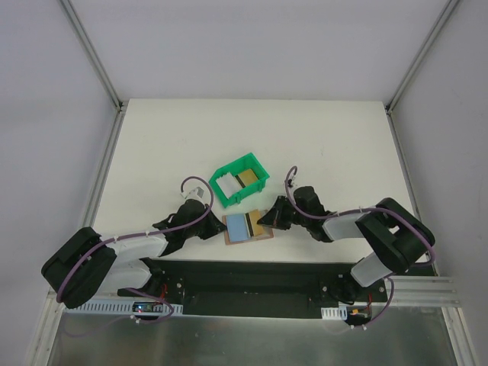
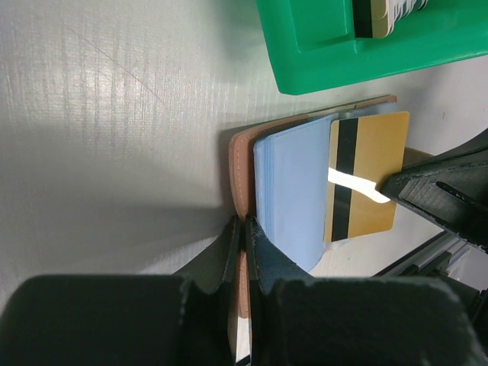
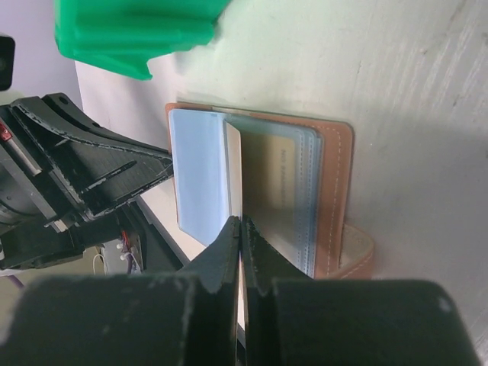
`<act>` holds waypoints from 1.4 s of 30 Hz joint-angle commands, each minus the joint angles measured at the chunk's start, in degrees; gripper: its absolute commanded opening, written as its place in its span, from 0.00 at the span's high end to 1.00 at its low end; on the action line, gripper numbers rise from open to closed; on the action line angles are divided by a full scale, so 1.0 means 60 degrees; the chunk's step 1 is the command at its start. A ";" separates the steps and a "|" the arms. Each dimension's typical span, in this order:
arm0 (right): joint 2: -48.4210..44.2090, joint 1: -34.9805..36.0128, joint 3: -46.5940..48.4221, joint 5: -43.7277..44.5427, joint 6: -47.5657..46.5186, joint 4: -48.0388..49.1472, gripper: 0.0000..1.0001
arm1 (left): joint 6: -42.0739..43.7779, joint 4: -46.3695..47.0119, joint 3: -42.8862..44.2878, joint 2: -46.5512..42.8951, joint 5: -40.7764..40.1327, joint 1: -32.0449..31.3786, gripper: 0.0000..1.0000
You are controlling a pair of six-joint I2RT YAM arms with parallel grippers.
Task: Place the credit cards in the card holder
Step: Insert the credit card into the card holder.
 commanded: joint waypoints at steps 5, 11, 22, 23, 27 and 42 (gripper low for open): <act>0.0362 0.0420 -0.0392 0.0138 0.0256 0.0749 1.00 | 0.0024 -0.0785 -0.0294 0.0043 -0.0252 0.0083 1.00; 0.0801 0.0655 -0.0201 0.0415 0.0446 0.0866 1.00 | 0.0053 -0.0727 -0.0294 0.0102 -0.0208 0.0083 1.00; 0.0992 0.0523 0.0136 0.1207 0.0358 0.0925 1.00 | 0.0038 -0.0653 -0.0411 -0.0059 -0.0179 0.0083 1.00; 0.0992 0.0508 0.0165 0.1266 0.0388 0.0911 1.00 | 0.0038 -0.0653 -0.0426 -0.0074 -0.0179 0.0083 1.00; 0.1035 0.0537 0.0106 0.1384 0.0607 0.0896 1.00 | -0.0093 -0.0566 -0.0513 -0.0132 -0.0164 0.0083 1.00; 0.1021 0.1914 0.1205 0.2174 0.0579 -0.0978 0.91 | -0.1236 0.0474 -0.0865 0.0175 -0.0355 -0.0078 1.00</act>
